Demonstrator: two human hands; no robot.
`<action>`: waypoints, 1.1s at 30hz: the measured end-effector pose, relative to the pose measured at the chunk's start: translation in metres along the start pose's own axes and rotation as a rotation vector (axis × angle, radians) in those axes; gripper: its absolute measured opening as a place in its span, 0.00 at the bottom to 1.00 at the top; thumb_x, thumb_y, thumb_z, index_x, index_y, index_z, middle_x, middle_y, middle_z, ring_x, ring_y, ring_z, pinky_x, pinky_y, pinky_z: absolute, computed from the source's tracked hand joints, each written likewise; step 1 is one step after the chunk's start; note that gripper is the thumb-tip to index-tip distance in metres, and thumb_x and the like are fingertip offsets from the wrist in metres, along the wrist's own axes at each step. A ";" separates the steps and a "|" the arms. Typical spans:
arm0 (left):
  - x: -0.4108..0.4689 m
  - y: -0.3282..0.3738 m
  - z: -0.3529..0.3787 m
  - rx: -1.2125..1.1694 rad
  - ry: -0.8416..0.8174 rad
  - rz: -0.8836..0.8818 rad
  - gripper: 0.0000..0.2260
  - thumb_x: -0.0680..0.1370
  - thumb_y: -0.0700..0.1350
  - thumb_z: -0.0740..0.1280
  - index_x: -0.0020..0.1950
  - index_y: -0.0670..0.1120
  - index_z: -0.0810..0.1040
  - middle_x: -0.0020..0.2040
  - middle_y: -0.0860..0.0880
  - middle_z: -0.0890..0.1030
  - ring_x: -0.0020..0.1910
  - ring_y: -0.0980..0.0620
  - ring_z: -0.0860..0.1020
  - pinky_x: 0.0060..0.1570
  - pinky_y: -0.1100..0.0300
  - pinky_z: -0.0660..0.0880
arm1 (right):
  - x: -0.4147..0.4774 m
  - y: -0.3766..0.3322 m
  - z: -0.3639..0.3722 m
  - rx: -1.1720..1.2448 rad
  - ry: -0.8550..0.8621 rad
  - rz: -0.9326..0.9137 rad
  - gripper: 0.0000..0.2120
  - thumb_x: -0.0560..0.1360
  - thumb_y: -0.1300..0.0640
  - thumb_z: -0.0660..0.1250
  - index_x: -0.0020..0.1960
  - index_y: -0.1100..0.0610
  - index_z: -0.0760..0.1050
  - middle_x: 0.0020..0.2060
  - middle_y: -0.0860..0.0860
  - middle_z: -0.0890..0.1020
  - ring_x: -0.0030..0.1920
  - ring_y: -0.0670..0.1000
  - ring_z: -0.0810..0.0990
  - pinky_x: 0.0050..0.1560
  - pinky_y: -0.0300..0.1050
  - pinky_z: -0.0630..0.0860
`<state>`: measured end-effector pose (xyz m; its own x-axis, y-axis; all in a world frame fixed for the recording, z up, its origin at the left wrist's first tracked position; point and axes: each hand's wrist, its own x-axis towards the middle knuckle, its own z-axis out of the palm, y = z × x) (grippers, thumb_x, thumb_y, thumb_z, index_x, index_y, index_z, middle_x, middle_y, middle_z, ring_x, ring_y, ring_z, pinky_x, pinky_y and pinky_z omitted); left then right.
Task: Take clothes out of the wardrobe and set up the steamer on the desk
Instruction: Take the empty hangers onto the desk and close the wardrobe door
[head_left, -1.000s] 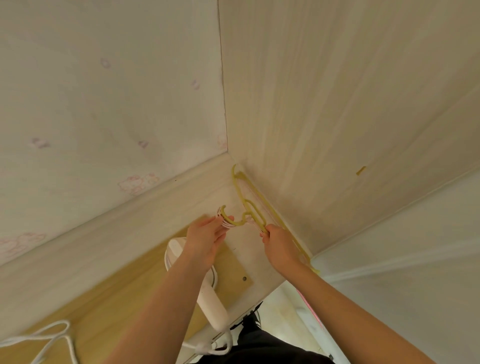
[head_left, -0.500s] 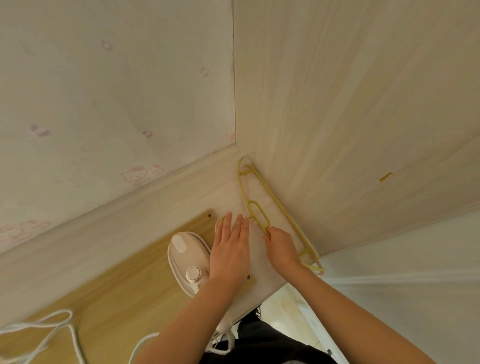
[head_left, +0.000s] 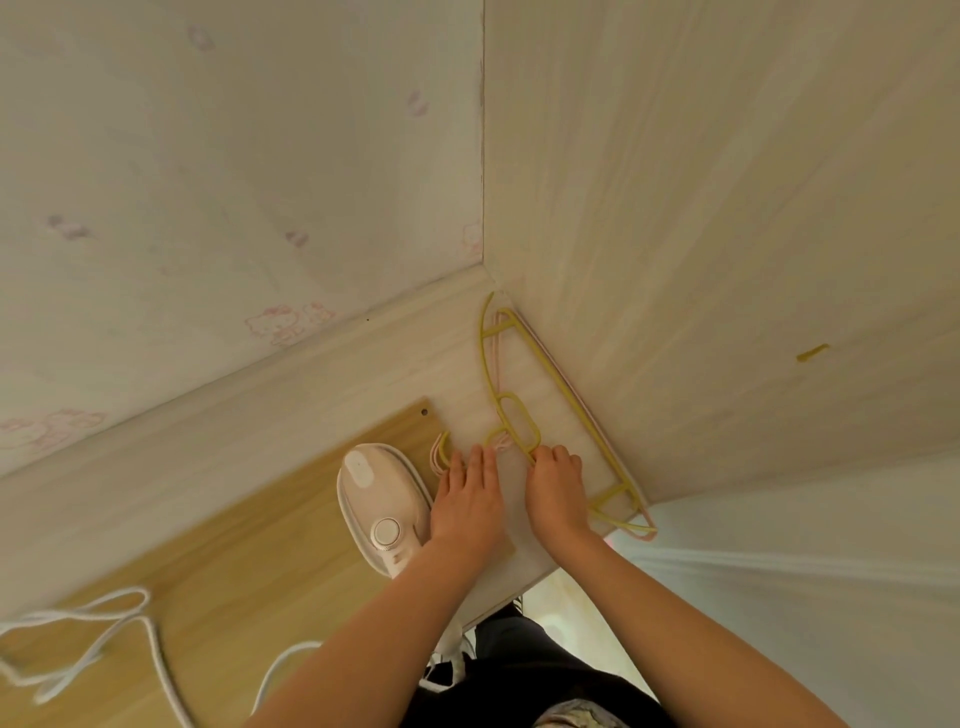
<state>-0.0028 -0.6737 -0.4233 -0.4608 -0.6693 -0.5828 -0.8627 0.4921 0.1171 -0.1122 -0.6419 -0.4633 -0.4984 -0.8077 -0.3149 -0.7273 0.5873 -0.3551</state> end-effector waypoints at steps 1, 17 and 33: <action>0.000 0.001 -0.001 0.012 -0.004 -0.009 0.34 0.82 0.46 0.57 0.77 0.41 0.36 0.79 0.42 0.41 0.77 0.40 0.42 0.76 0.48 0.45 | 0.000 0.001 0.001 -0.021 0.009 -0.019 0.10 0.80 0.63 0.56 0.57 0.59 0.72 0.55 0.55 0.75 0.56 0.56 0.70 0.55 0.45 0.68; -0.003 0.002 -0.004 0.022 -0.006 -0.019 0.36 0.80 0.44 0.58 0.77 0.42 0.36 0.79 0.43 0.39 0.77 0.40 0.41 0.74 0.41 0.46 | -0.030 0.026 -0.020 -0.121 -0.020 -0.186 0.21 0.77 0.60 0.58 0.70 0.60 0.65 0.64 0.55 0.73 0.65 0.56 0.70 0.63 0.48 0.68; -0.077 0.020 -0.007 -0.051 0.433 0.318 0.25 0.79 0.43 0.57 0.76 0.44 0.57 0.76 0.47 0.60 0.78 0.45 0.50 0.74 0.50 0.54 | -0.147 0.037 -0.055 -0.102 0.214 -0.139 0.20 0.79 0.57 0.59 0.70 0.62 0.65 0.66 0.58 0.72 0.69 0.57 0.67 0.69 0.48 0.64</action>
<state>0.0140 -0.6162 -0.3708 -0.7355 -0.6653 -0.1284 -0.6705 0.6874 0.2791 -0.0917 -0.5044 -0.3814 -0.4712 -0.8790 -0.0726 -0.8341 0.4708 -0.2875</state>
